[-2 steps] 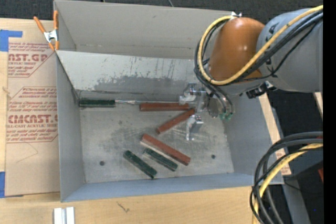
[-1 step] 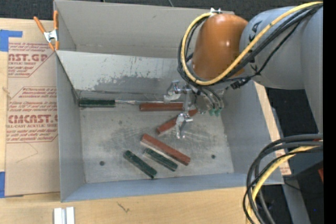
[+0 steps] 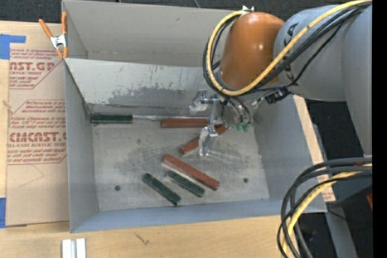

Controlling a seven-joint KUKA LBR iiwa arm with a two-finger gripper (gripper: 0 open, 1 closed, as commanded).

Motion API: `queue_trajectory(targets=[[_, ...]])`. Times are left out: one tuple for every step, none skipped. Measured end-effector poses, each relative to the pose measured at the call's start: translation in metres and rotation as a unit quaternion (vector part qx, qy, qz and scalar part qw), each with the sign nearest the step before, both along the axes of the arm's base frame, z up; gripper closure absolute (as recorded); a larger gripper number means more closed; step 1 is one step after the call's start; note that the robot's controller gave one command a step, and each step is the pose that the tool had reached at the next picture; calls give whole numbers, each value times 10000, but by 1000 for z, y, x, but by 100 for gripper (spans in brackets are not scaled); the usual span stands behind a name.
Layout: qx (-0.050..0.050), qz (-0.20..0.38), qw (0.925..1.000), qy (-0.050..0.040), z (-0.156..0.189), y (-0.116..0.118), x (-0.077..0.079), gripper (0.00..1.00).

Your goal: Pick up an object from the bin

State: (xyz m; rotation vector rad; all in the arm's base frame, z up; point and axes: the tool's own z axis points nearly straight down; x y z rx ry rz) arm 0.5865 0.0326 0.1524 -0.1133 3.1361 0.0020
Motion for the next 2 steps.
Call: queue_trajectory(targets=[[-4, -170, 9999, 25, -76, 6, -17, 0], [-3, -178, 9998, -7, -70, 6, -16, 100]])
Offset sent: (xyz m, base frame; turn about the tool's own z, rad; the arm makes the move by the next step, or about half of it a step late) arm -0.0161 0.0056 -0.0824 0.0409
